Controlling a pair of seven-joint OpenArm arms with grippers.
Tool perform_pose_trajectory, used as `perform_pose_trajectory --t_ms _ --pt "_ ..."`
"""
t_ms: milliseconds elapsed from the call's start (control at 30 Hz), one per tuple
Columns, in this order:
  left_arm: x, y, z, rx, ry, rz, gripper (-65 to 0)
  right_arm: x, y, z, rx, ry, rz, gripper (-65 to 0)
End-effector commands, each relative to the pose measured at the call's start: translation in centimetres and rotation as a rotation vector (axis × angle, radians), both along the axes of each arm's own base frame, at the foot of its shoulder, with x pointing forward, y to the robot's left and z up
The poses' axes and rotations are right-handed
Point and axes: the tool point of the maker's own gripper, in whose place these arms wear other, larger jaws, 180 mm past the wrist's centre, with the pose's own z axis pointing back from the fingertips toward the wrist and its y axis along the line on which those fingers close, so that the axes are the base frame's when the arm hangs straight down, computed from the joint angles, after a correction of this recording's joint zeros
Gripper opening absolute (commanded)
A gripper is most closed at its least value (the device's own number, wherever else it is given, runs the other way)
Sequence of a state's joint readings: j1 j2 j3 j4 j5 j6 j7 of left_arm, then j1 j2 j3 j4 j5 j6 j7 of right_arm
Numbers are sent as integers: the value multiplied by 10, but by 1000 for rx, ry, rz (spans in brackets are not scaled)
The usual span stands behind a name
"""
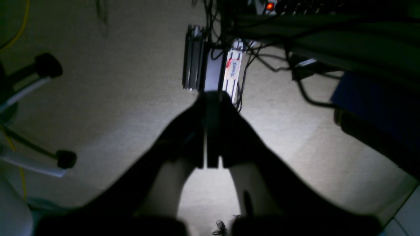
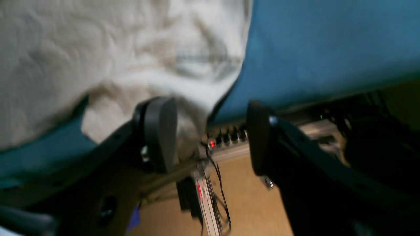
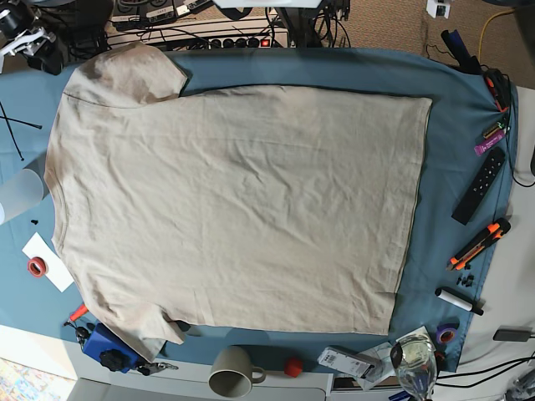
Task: Fold the T-shirt properly
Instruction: 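Move the right gripper to the shirt's shoulder corner and grasp it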
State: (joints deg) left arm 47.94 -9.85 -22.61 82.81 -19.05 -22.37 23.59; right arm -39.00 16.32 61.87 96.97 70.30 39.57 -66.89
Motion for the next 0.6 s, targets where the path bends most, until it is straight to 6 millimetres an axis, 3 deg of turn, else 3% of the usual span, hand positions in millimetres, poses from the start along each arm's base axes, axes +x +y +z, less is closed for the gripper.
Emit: perform_pose_trajectory --t_ms 0,133,267,567 --pt "-2 2 5 4 -1 -9 -650 7 -6 11 -17 -46 0 -311" --pt "10 -1 14 7 -4 -46 -650 10 -10 0 23 -51 -31 -311" --pt "27 -3 25 14 -46 -72 -650 8 -5 -27 104 -10 -47 -311" --pt "49 -5 40 25 -117 -97 -650 27 30 -60 189 45 40 -311"
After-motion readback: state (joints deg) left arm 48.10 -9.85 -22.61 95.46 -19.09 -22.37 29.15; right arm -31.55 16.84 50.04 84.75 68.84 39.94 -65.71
